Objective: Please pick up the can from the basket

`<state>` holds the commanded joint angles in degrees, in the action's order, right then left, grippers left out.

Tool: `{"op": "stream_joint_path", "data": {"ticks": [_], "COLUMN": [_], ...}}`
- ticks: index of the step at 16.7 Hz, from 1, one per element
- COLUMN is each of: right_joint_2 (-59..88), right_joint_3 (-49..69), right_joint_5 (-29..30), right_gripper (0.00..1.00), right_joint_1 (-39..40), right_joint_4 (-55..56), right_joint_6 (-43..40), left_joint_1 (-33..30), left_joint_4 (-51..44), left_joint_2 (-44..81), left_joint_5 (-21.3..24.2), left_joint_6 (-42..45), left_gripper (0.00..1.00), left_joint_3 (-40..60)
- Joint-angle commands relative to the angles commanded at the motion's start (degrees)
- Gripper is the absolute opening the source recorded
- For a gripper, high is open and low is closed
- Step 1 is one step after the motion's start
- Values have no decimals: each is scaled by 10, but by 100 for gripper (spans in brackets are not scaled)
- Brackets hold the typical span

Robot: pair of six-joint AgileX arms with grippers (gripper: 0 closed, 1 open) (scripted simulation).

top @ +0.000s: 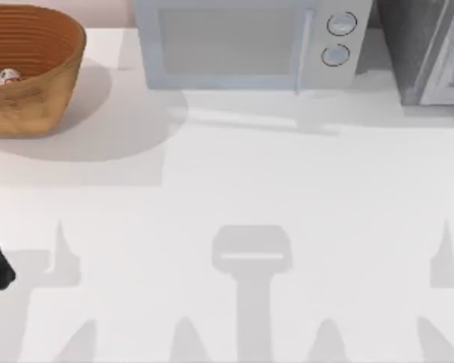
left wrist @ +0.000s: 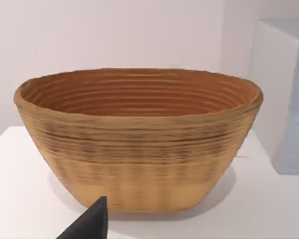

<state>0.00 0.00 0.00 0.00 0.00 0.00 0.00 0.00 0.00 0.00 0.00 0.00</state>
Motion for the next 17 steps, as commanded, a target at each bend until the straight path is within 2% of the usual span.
{"op": "stream_joint_path", "data": {"ticks": [4, 7, 12, 17], "right_joint_2": [0, 0, 0, 0], "right_joint_3": [0, 0, 0, 0], "right_joint_5": [0, 0, 0, 0], "right_gripper": [100, 100, 100, 100], "right_joint_1": [0, 0, 0, 0], "right_joint_4": [0, 0, 0, 0], "right_joint_6": [0, 0, 0, 0], "left_joint_1": [3, 14, 38, 60], "left_joint_4": [-3, -19, -87, -212], "left_joint_2": [8, 49, 198, 444], "left_joint_5": [-2, -6, -9, 0], "left_joint_6": [1, 7, 21, 36], "left_gripper": [100, 100, 100, 100], "left_joint_3": [16, 85, 296, 562]}}
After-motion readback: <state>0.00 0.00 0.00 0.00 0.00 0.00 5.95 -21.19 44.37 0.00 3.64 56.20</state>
